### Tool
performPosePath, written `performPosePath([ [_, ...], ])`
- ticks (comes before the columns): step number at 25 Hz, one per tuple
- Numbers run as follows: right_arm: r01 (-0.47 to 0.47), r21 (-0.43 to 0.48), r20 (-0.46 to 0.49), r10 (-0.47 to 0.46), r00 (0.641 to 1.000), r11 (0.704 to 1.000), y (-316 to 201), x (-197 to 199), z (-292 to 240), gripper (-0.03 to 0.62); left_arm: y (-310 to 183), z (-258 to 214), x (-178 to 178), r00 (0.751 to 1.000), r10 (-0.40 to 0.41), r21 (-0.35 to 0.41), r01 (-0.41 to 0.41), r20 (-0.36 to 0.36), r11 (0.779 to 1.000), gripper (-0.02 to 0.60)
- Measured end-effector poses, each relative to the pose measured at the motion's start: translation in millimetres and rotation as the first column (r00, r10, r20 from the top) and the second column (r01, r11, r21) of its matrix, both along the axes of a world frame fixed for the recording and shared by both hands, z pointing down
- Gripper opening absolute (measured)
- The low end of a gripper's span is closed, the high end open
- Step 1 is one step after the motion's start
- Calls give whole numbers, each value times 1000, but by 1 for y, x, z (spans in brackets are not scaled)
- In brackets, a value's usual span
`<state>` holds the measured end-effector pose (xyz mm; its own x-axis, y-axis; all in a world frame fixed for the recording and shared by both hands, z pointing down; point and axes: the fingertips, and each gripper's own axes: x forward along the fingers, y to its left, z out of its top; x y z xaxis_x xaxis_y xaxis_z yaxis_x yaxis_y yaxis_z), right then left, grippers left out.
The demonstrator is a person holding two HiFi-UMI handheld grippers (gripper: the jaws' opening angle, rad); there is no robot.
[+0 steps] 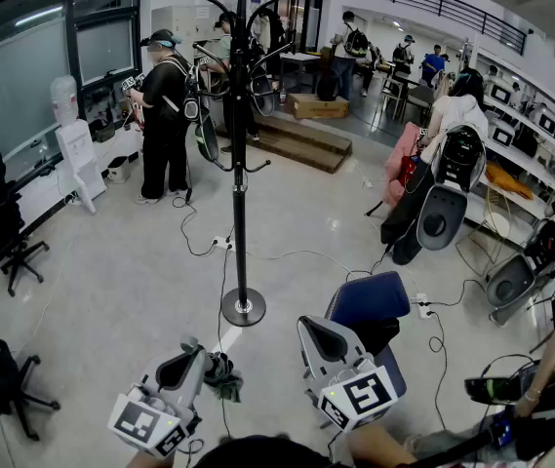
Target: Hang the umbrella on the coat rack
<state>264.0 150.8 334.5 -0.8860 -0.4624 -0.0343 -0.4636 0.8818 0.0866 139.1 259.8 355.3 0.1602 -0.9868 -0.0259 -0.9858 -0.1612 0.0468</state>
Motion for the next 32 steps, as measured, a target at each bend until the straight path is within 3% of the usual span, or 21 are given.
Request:
performPosePath([
  [14,-14,10,-18,14,1000,1000,5,3,1,0,3,-5,9,1000,8,18,-8,1,1000,11],
  [20,42,94,-48,-38,998,995,23,-13,-2,2,7,-6,-1,1000,2,21,-1,-7,1000,11],
  [32,26,37,-25,-26,999,999,28,-42,-1,2,13,-23,-30,1000,28,65,-27,-1,998,11],
])
